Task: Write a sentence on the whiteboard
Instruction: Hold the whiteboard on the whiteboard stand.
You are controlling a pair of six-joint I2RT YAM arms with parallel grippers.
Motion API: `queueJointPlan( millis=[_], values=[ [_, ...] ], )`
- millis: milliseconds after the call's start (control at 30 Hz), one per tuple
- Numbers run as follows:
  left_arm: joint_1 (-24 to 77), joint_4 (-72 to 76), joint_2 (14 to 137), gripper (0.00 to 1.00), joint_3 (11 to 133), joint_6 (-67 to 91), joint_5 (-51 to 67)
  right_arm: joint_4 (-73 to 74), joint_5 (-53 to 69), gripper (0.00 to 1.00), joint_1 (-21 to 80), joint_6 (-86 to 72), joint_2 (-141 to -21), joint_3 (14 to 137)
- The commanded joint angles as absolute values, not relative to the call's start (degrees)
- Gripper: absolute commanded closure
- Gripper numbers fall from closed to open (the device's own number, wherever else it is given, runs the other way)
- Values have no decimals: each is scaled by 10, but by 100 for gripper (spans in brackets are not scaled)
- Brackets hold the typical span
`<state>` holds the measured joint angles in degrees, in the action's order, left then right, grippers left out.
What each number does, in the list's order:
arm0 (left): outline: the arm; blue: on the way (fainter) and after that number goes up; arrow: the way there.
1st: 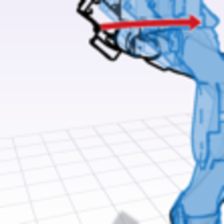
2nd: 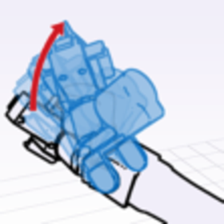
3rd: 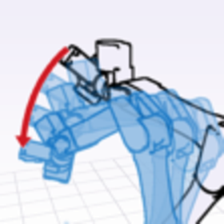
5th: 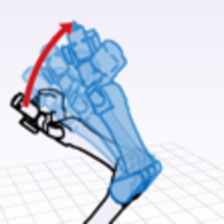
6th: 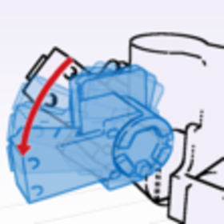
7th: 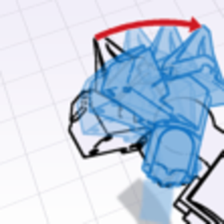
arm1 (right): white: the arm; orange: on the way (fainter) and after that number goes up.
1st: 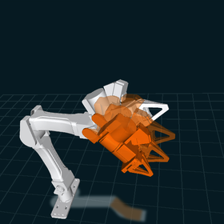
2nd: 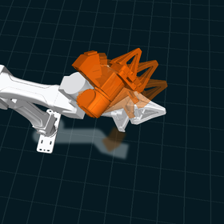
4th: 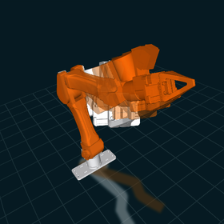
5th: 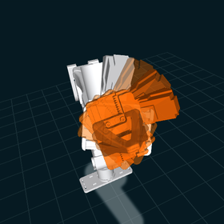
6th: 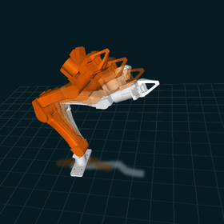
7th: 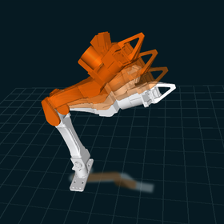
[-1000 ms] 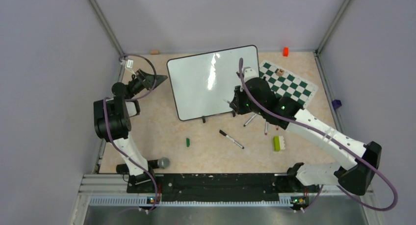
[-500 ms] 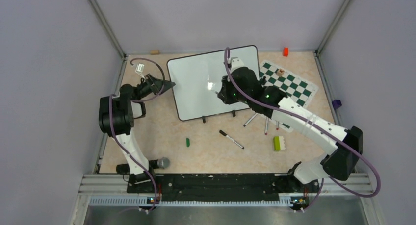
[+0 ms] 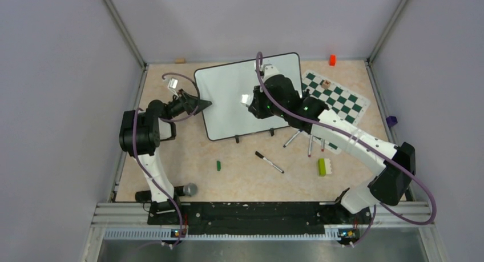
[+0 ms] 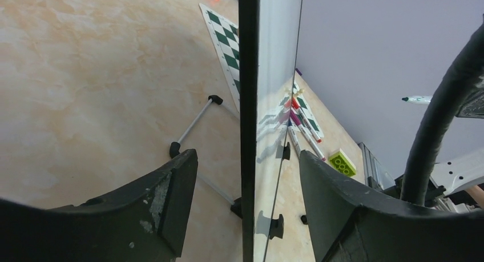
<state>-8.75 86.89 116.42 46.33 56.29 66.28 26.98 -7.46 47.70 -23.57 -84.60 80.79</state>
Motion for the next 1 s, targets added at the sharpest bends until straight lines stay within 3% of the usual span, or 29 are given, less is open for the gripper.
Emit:
queueJointPlan(
  millis=[0,167,267,300,367,967],
  values=[
    [-89,928,1167,31,477,557,677,250,-71,100,473,-231,-839,828],
    [-82,927,1169,63,481,559,673,251,-75,100,472,-230,-847,833],
    [-78,927,1170,73,487,562,681,254,-84,100,472,-232,-857,844],
    [-78,927,1169,85,487,562,683,255,-86,100,472,-233,-862,850],
    [-78,927,1170,98,488,562,689,254,-93,100,472,-237,-872,865],
    [-52,927,1208,100,519,552,749,245,-112,100,490,-232,-989,998]
  ],
)
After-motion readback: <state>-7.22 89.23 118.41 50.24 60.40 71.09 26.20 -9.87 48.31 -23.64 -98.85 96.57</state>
